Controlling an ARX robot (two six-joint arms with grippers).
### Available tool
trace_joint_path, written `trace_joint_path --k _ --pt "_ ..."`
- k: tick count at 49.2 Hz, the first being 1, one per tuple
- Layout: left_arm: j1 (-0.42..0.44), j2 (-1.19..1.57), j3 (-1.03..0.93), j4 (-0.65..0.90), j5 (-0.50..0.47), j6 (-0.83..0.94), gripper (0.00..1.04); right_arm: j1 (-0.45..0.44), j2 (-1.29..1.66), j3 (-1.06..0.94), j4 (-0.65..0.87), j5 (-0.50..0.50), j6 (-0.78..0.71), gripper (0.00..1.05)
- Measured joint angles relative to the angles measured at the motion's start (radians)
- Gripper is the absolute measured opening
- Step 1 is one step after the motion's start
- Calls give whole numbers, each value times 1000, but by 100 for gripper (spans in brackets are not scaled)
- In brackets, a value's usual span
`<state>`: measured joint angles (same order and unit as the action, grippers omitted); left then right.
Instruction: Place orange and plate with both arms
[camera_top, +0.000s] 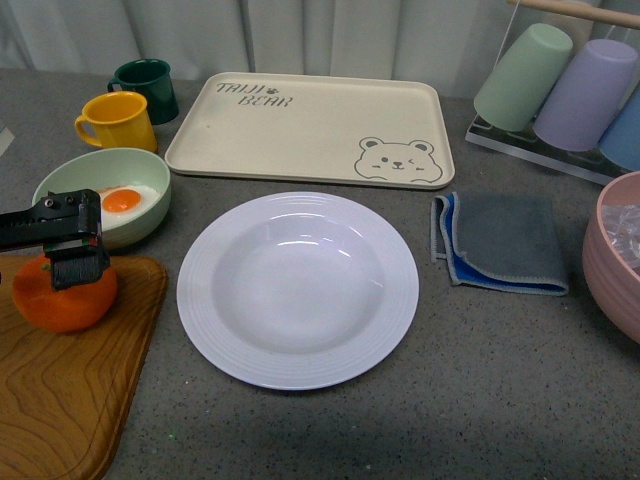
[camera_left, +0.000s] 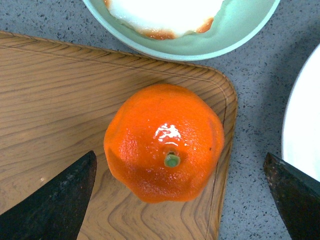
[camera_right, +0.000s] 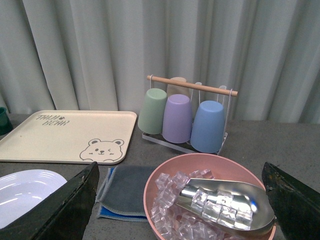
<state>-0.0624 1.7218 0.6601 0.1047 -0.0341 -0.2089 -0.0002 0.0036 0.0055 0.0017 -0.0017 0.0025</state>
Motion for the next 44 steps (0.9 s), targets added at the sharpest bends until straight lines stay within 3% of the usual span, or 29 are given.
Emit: trace_joint_path --k 16,25,32,38,44 --pt "33 100 45 0 -21 18 98 0 0 0 0 0 0 95" --pt "31 101 51 0 -19 21 65 0 0 0 0 0 0 95" --pt "17 90 52 -17 -19 20 55 0 0 0 0 0 0 95" --pt "-49 25 53 -42 -23 21 54 0 0 0 0 0 0 95" --pt "-174 -5 101 -58 -31 12 53 0 0 0 0 0 0 95"
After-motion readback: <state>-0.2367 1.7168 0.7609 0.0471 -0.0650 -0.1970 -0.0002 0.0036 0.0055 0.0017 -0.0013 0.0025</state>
